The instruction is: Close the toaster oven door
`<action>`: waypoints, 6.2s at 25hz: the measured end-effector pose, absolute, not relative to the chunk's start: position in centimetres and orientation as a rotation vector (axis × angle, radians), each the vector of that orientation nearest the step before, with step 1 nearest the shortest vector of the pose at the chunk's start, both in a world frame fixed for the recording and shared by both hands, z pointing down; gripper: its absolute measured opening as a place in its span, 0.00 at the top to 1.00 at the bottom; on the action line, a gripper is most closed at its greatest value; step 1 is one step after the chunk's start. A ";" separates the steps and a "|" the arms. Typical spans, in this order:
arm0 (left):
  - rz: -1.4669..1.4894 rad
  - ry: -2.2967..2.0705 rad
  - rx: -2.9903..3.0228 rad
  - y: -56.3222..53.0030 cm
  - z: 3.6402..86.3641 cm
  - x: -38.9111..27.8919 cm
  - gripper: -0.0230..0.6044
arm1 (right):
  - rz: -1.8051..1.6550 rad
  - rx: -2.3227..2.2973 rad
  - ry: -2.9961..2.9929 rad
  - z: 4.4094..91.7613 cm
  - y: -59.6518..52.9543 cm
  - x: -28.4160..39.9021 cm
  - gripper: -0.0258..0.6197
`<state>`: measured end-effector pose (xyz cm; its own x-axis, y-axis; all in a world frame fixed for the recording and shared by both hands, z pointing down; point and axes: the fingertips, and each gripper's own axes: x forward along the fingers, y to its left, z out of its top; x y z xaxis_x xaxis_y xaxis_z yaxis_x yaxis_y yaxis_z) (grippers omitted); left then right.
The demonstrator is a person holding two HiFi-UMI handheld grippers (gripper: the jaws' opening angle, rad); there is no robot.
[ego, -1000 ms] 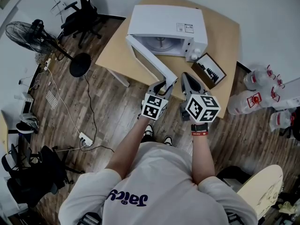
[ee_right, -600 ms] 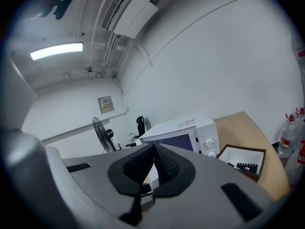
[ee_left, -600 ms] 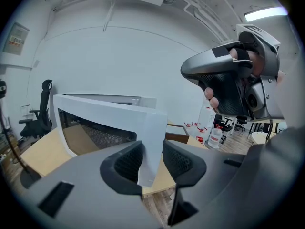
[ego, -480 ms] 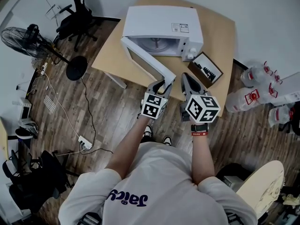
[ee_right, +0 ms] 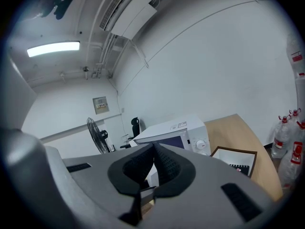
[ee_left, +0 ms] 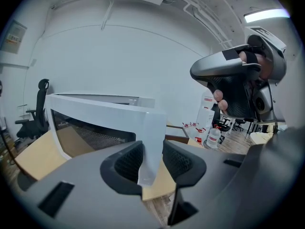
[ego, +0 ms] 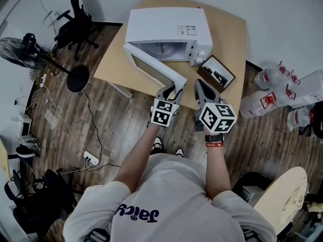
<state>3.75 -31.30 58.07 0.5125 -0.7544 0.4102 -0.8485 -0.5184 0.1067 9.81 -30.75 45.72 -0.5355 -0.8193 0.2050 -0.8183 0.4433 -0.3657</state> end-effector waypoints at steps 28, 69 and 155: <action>0.456 -1.305 2.468 -34.9 58.0 5.8 0.73 | -0.664 -1.629 2.595 45.8 -32.4 12.1 0.94; 0.472 -1.285 2.437 -41.9 58.2 8.5 0.73 | -0.709 -1.705 2.569 47.4 -35.5 13.8 0.94; 0.249 -1.567 2.480 -34.0 47.0 0.4 0.88 | -0.619 -1.638 2.639 45.4 -31.1 11.7 0.94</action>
<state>0.45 -34.00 47.03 0.4246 -0.8715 0.2453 -0.9047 -0.4193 0.0760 11.65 -31.08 45.42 -0.4646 -0.8568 0.2237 -0.8669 0.3886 -0.3122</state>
